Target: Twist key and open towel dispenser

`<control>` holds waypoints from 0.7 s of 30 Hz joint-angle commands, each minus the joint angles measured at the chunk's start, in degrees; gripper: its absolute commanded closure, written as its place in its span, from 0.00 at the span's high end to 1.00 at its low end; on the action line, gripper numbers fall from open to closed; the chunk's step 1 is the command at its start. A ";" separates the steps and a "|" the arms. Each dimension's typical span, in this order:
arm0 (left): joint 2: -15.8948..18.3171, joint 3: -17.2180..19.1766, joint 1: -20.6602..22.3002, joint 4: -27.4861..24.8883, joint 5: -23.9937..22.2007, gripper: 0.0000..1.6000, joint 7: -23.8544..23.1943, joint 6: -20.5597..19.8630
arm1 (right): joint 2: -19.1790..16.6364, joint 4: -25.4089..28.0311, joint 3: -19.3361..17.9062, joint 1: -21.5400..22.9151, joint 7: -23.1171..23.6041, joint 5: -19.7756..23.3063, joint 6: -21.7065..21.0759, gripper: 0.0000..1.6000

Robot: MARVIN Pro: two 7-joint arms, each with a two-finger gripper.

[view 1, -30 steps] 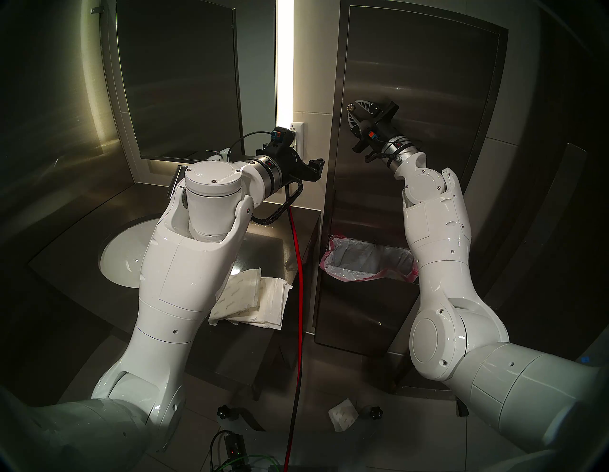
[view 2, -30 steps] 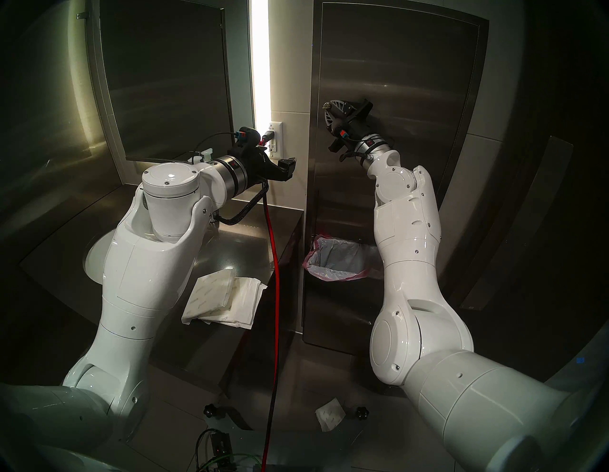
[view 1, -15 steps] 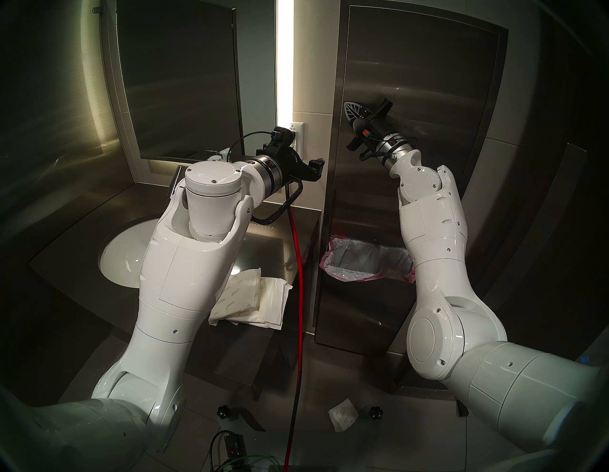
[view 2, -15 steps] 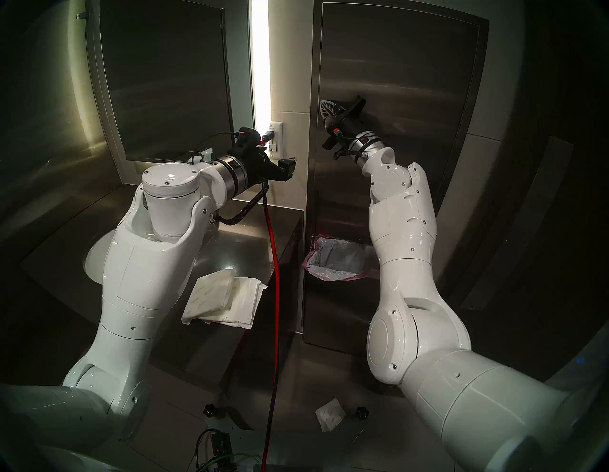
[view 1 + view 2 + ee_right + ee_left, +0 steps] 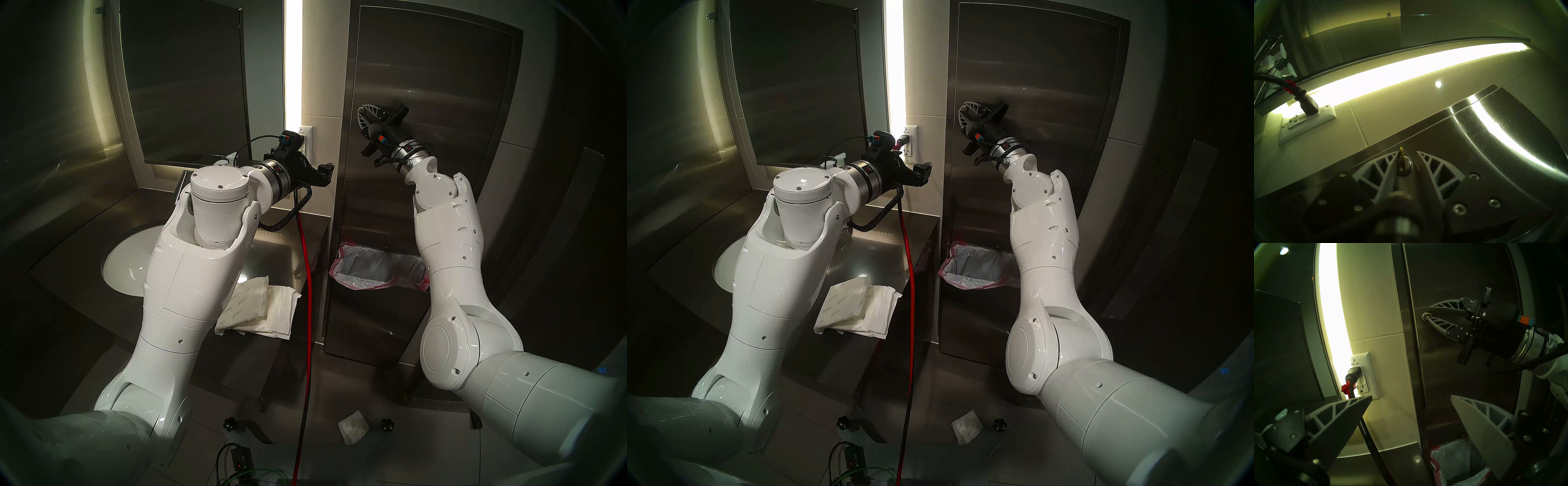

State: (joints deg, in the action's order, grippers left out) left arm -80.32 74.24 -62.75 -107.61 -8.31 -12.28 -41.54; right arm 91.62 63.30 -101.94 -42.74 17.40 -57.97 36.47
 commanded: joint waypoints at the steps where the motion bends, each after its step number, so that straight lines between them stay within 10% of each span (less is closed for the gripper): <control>1: -0.10 0.26 1.14 -0.42 0.09 1.00 0.08 0.02 | 0.15 -0.46 0.14 1.79 -1.00 -0.29 0.03 0.36; 4: -0.10 0.26 1.13 -0.43 0.09 1.00 0.07 0.02 | 0.21 -0.98 0.17 2.03 -1.33 -0.61 0.11 0.25; 6: -0.10 0.26 1.13 -0.43 0.10 1.00 0.07 0.02 | 0.27 -1.30 0.19 2.12 -1.79 -1.02 0.02 0.00; 21: -0.11 0.27 1.10 -0.43 0.11 1.00 0.07 0.05 | 4.81 0.38 -3.92 0.63 -2.18 4.44 -1.37 0.00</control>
State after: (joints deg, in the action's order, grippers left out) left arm -80.33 74.24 -62.75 -107.61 -8.29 -12.29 -41.54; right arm 92.89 61.06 -103.30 -42.10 16.01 -58.15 36.53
